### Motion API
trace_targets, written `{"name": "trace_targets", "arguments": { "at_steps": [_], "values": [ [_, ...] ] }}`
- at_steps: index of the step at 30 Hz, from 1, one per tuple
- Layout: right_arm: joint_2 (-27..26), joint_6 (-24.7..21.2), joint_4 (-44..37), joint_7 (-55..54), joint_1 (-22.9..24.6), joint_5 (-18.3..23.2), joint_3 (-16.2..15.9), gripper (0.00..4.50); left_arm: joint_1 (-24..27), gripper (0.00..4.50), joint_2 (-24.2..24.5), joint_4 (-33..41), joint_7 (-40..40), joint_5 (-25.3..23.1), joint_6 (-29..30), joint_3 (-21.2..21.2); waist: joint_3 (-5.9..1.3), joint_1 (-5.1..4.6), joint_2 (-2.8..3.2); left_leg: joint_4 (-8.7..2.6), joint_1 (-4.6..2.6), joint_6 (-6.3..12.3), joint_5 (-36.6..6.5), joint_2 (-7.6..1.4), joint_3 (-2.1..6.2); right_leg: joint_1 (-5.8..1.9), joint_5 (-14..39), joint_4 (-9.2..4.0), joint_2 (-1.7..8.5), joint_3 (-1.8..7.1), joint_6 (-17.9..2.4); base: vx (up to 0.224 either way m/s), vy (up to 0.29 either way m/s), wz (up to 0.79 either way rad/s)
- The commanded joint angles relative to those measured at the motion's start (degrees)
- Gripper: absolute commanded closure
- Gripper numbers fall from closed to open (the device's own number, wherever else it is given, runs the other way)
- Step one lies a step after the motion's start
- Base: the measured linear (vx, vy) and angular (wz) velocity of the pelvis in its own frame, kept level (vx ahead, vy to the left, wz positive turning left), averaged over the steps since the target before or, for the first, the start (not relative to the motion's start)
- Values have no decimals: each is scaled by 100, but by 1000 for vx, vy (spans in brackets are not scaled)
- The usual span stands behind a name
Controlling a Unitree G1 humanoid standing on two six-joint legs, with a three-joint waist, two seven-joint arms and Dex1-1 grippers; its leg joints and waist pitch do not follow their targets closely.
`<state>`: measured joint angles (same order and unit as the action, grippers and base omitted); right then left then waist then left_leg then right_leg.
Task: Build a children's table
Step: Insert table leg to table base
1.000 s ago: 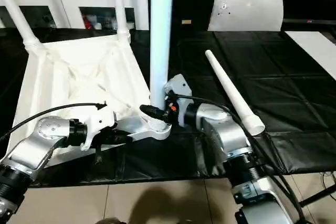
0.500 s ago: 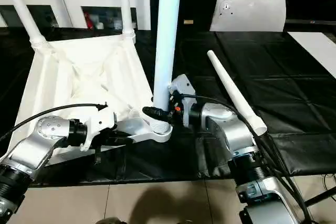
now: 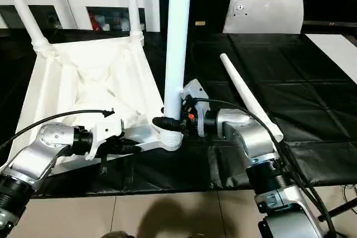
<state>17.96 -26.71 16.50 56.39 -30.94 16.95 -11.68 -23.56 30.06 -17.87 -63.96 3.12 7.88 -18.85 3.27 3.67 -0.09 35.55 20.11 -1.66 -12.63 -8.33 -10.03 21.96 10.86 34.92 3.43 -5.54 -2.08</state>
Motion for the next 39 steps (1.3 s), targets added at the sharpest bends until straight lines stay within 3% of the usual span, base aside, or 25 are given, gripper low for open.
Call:
{"name": "trace_targets", "arguments": {
  "at_steps": [1,12,16,21,23,24,25,26,27,28,29,30,31,32,33,34,35,36,37,39],
  "values": [
    [6,15,132,-69,32,-181,-105,259,-141,450,-41,-10,-94,-16,-185,-30,-270,-39,-42,-542,-45,11,-1341,-560,248,-157,2789,-589,699,469,-687,0,0,0],
    [-132,183,762,-448,-69,-454,-105,259,-156,450,-23,-4,-157,-25,-179,-29,-260,-57,-8,-561,-51,-43,-1498,-567,259,-143,2775,-589,697,469,-721,0,0,0],
    [-226,221,868,-514,-67,-400,-6,259,-159,450,-23,-3,-160,-28,-182,-28,-242,-76,-23,-554,-85,-74,-1729,-553,266,-112,3183,-644,706,467,-622,0,0,0],
    [-380,213,964,-646,15,-186,247,259,-174,450,-62,-12,-86,-13,-157,24,-249,-78,21,-567,-86,-114,-1789,-566,284,-107,3111,-638,706,471,-650,0,0,0],
    [-389,222,970,-674,52,-152,291,259,-174,450,-72,-16,-64,-10,-150,37,-258,-69,13,-578,-73,-118,-1743,-578,284,-123,2932,-617,704,475,-694,0,0,0],
    [-400,221,942,-718,137,-102,356,259,-177,450,-82,-25,-31,-8,-139,54,-260,-68,15,-582,-65,-123,-1723,-582,282,-129,2818,-602,702,474,-728,0,0,0],
    [-403,221,933,-730,161,-87,375,259,-177,450,-85,-28,-22,-8,-136,59,-263,-54,76,-585,-68,-137,-1723,-582,286,-134,2750,-595,705,478,-746,0,0,0],
    [-421,229,916,-755,234,-40,429,259,-180,450,-94,-35,-2,-8,-130,72,-260,-66,42,-585,-72,-149,-1771,-585,278,-130,2709,-601,702,478,-770,0,0,0],
    [-461,266,888,-816,380,44,540,259,-185,450,-114,-49,39,-7,-111,100,-257,-53,71,-587,-85,-167,-1826,-581,271,-120,2697,-615,698,484,-775,0,0,0],
    [-476,284,881,-840,428,69,577,260,-187,450,-122,-53,53,-5,-104,110,-252,-60,59,-590,-68,-165,-1843,-577,278,-133,2722,-607,702,479,-773,0,0,0],
    [-542,374,857,-894,586,125,688,260,-198,450,-147,-76,113,-5,-91,143,-260,-25,137,-590,-88,-191,-1878,-580,288,-122,2731,-603,716,481,-781,0,0,0],
    [-586,438,847,-923,678,151,754,260,-205,450,-162,-89,151,-6,-85,163,-253,-35,89,-595,-89,-182,-1943,-579,280,-121,2796,-635,714,478,-761,0,0,0],
    [-615,467,800,-945,759,176,785,261,-214,450,-176,-105,179,-2,-74,181,-259,-30,82,-599,-78,-165,-1905,-577,286,-139,2774,-620,711,475,-765,0,0,0],
    [-657,509,733,-977,876,211,829,261,-226,450,-196,-126,220,2,-58,207,-255,-4,201,-598,-70,-178,-1918,-572,301,-143,2763,-615,724,476,-761,0,0,0],
    [-714,563,608,-1024,1058,274,888,261,-246,450,-220,-157,289,-7,-48,239,-246,5,212,-613,-85,-197,-2014,-584,303,-129,2780,-639,717,473,-740,0,0,0],
    [-728,578,580,-1044,1101,289,906,261,-251,450,-228,-165,306,-7,-42,248,-250,-2,163,-618,-88,-192,-2064,-578,298,-130,2829,-652,711,471,-717,0,0,0],
    [-806,670,417,-1147,1364,383,1015,261,-284,450,-269,-214,380,-2,-9,291,-246,-1,159,-619,-90,-185,-2079,-576,303,-131,2878,-654,712,472,-703,0,0,0],
    [-835,710,349,-1185,1476,423,1065,261,-295,450,-282,-230,393,4,3,304,-247,28,246,-614,-122,-196,-2140,-579,293,-102,2954,-680,720,479,-679,0,0,0],
    [-854,814,269,-1223,1615,420,1096,261,-311,450,-290,-259,395,1,1,306,-241,37,222,-632,-93,-177,-2143,-583,302,-127,2961,-695,720,474,-641,0,0,0],
    [-850,982,102,-1248,1829,369,1081,261,-336,450,-294,-302,400,-18,-12,300,-265,59,256,-635,-88,-135,-1979,-575,301,-149,2781,-665,718,471,-669,0,0,0]
  ]
}}
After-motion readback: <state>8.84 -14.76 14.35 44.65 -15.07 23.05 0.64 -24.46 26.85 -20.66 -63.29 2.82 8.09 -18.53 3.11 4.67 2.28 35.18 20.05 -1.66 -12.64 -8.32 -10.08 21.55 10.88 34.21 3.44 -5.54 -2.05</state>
